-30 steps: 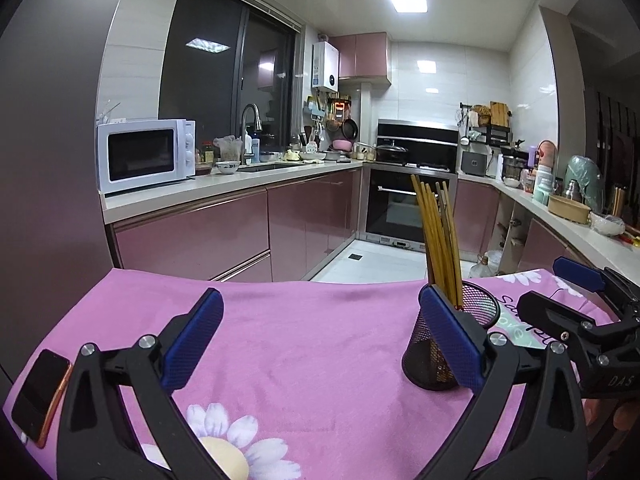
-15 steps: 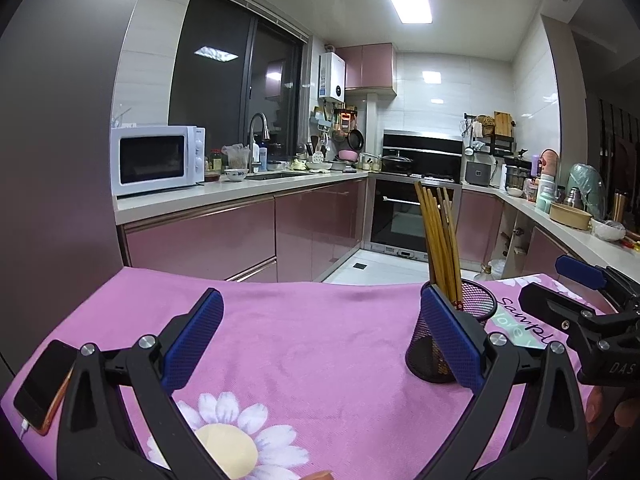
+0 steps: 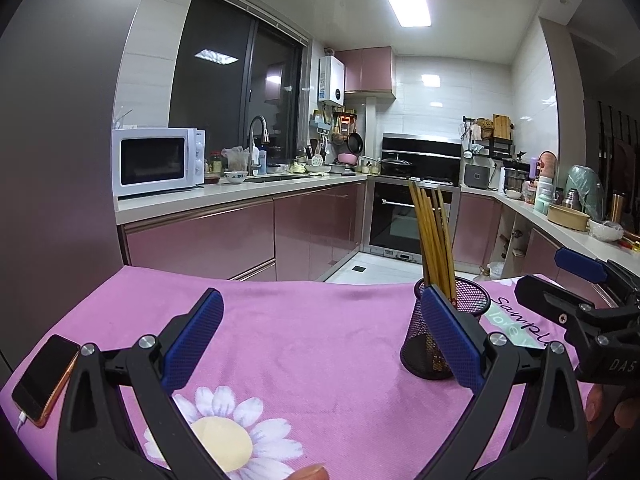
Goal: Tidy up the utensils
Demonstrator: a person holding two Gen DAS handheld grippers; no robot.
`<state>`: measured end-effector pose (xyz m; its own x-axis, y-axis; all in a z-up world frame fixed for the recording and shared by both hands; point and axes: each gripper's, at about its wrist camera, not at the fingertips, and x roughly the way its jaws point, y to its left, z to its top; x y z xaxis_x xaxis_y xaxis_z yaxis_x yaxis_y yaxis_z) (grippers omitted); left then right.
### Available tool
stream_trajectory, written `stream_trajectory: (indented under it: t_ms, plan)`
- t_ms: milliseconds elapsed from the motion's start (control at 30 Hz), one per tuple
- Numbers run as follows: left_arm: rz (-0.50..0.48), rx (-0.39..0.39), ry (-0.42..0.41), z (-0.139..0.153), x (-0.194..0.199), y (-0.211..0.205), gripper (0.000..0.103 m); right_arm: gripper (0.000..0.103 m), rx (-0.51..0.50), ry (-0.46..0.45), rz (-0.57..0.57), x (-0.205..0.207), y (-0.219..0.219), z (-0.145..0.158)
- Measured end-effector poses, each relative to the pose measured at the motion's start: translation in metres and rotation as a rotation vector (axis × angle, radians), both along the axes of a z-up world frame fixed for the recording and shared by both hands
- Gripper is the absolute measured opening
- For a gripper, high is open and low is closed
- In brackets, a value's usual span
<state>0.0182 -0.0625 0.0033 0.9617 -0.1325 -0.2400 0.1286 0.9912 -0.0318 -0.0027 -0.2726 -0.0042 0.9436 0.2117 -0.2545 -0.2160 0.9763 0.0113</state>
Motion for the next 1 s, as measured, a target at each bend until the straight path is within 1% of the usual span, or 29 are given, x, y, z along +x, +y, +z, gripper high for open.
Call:
stream_trajectory:
  t_ms: [1000]
  plan:
    - [-0.003, 0.001, -0.021, 0.0035, -0.0038, 0.0026, 0.097, 0.096, 0.005, -0.023, -0.003, -0.0029, 0.0042, 0.004]
